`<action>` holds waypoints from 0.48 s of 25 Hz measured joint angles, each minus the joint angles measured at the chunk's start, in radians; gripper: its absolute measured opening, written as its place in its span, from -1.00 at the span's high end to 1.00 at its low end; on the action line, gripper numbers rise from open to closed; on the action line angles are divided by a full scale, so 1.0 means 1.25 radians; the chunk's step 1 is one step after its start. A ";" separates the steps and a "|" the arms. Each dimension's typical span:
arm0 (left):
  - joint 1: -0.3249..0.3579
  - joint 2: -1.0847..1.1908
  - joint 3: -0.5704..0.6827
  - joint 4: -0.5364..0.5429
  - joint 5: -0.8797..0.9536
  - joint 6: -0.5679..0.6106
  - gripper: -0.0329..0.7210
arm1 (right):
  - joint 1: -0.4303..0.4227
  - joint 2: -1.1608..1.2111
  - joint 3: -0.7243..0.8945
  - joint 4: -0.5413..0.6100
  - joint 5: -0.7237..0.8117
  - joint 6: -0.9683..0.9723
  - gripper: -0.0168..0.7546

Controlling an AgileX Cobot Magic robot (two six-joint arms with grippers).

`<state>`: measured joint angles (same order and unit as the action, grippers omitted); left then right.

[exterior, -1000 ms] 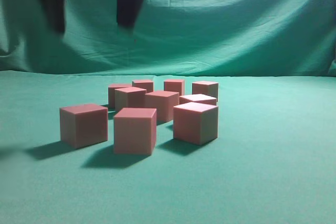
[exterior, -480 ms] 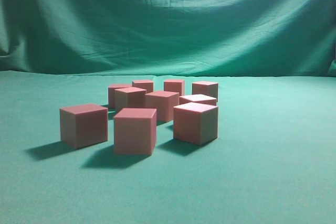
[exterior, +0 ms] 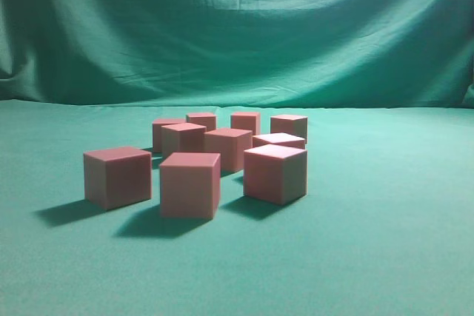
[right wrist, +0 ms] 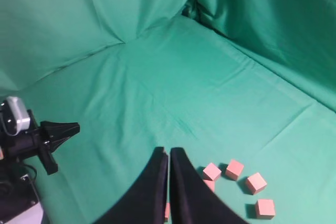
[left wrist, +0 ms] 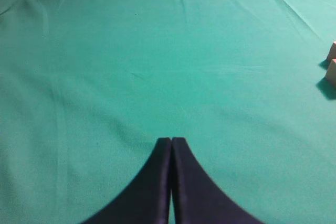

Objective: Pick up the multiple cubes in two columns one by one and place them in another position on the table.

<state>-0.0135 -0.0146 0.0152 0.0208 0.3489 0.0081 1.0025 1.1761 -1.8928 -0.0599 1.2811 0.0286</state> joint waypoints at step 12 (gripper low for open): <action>0.000 0.000 0.000 0.000 0.000 0.000 0.91 | -0.019 -0.203 0.325 0.007 0.001 -0.075 0.96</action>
<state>-0.0135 -0.0146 0.0152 0.0208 0.3489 0.0081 0.9793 0.9223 -1.4865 -0.0518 1.2827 -0.0648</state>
